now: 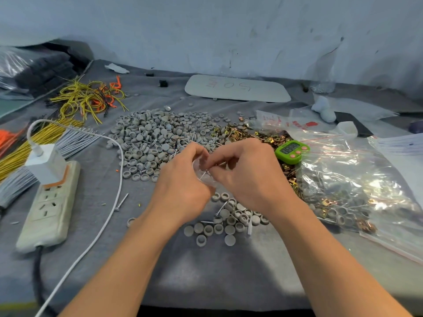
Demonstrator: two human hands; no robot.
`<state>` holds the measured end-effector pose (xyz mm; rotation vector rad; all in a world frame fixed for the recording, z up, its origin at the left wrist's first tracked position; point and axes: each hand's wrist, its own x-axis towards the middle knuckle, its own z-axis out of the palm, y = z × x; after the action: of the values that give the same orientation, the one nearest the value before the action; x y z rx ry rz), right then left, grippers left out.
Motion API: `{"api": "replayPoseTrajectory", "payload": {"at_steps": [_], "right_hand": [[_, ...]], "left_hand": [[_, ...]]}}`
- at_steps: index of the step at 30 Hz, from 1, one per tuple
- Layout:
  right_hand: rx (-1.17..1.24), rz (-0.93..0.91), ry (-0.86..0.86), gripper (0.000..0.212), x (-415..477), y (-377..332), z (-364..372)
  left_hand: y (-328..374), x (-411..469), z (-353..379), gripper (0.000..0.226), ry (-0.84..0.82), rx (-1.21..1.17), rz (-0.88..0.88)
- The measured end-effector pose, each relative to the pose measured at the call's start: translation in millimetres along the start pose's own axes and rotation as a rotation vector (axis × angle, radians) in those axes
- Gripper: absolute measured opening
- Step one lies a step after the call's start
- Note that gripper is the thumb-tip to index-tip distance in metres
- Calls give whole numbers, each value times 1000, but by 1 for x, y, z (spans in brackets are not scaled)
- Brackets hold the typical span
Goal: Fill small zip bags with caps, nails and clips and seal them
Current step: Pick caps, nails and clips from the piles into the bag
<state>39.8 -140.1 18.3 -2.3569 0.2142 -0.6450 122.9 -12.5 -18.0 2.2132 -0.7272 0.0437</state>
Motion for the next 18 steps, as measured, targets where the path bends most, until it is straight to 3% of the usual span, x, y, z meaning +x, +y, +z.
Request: {"api": "replayPoseTrajectory", "payload": {"at_steps": [6, 8, 12, 14, 18], "right_hand": [[-132, -62, -150, 31, 2, -1, 3], [-78, -60, -139, 33, 2, -2, 4], [227, 81, 139, 26, 8, 6, 3], [131, 195, 222, 22, 12, 15, 5], [-472, 307, -266, 28, 13, 36, 19]], "left_hand": [[5, -4, 4, 38, -38, -26, 33], [5, -2, 2, 41, -25, -67, 28], [3, 2, -1, 54, 38, -143, -56], [0, 3, -1, 56, 84, -209, -106], [-2, 1, -3, 53, 117, -310, -161]]}}
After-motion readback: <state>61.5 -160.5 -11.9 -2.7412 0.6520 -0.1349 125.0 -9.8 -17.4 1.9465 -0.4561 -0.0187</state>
